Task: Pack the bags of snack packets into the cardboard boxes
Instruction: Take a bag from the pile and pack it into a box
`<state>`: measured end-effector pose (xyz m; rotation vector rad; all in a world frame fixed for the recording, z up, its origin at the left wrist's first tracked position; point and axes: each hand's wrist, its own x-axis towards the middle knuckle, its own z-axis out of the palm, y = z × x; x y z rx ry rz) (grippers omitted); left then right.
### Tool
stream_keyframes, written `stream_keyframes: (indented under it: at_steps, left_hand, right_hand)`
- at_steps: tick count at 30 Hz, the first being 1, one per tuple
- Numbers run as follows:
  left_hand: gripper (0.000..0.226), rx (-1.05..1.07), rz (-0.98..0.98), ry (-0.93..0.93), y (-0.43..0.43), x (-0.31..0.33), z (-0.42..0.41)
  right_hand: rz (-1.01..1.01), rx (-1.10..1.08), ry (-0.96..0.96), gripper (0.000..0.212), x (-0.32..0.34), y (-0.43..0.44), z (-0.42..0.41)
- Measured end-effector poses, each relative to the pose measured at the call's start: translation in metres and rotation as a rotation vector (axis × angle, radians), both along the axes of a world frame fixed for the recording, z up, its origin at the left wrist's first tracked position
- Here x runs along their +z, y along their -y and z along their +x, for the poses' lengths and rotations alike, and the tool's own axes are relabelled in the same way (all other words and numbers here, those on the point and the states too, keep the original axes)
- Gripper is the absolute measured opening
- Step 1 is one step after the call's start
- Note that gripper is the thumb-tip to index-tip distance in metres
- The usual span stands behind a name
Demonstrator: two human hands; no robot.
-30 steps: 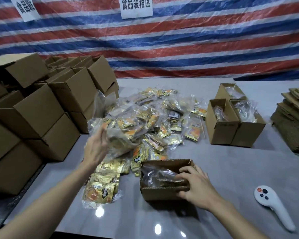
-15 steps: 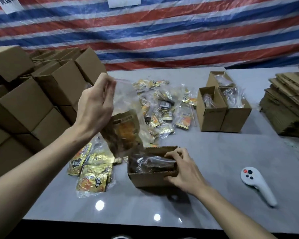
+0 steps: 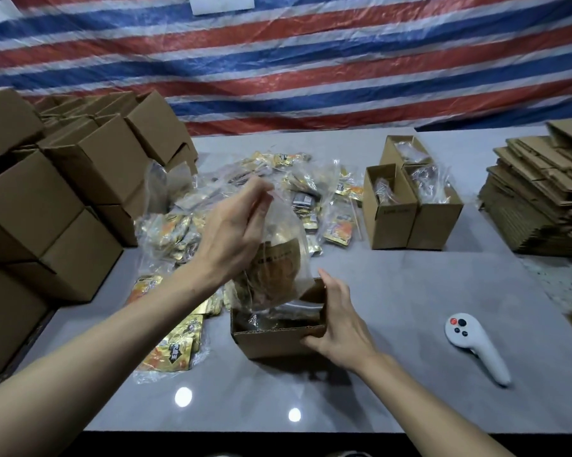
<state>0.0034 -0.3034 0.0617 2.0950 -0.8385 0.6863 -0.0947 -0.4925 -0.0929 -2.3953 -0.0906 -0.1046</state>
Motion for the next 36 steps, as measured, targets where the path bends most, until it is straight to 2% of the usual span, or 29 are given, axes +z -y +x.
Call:
stream_keyframes:
  at_steps: [3,5,7,9,13,16,18,20,22,25,30,33,36]
  left_hand:
    - [0.015,-0.07,0.047,-0.032,0.009,-0.018,-0.003]
    - [0.021,-0.053,0.108,-0.003,0.013,-0.03,-0.006]
    - [0.029,-0.032,0.084,0.009,0.015,-0.038,-0.006]
    - [0.024,-0.059,0.04,0.011,0.017,-0.036,-0.005]
    - [0.016,-0.072,0.079,0.094,0.025,-0.034,0.001]
    - [0.014,-0.038,0.1,0.067,0.022,-0.055,-0.003]
    - [0.02,-0.114,0.238,-0.031,0.014,-0.081,-0.01]
    - [0.03,-0.2,0.459,-0.249,0.005,-0.103,-0.016]
    - [0.029,-0.191,0.641,-0.41,-0.004,-0.115,-0.012]
    - [0.014,-0.136,0.692,-0.496,-0.01,-0.111,-0.002]
    - [0.048,-0.095,0.828,-0.647,0.004,-0.107,-0.001]
    - [0.044,0.017,0.926,-0.454,0.01,-0.112,-0.002]
    - [0.035,0.102,0.906,-0.262,0.016,-0.12,-0.007]
  right_hand:
    - [-0.003,-0.015,-0.041,0.12,0.0,-0.001,0.004]
    - [0.006,-0.029,-0.063,0.121,-0.001,0.0,0.005]
    - [0.001,-0.04,-0.073,0.121,-0.002,0.0,0.006]
    - [-0.001,-0.041,-0.08,0.118,-0.004,0.001,0.006]
    - [0.006,-0.046,-0.085,0.113,-0.004,0.002,0.008]
    - [0.026,-0.057,-0.077,0.119,-0.005,0.0,0.009]
    - [0.017,-0.053,-0.084,0.124,-0.006,0.001,0.01]
    - [0.007,-0.043,-0.093,0.127,-0.008,0.002,0.011]
    - [0.01,-0.05,-0.106,0.128,-0.008,0.004,0.012]
    - [0.001,-0.064,-0.134,0.132,-0.007,0.005,0.015]
    - [-0.031,-0.076,-0.157,0.128,-0.005,0.006,0.021]
    - [-0.03,-0.078,-0.134,0.125,-0.005,0.006,0.025]
    - [0.007,-0.074,-0.12,0.125,-0.006,0.005,0.024]
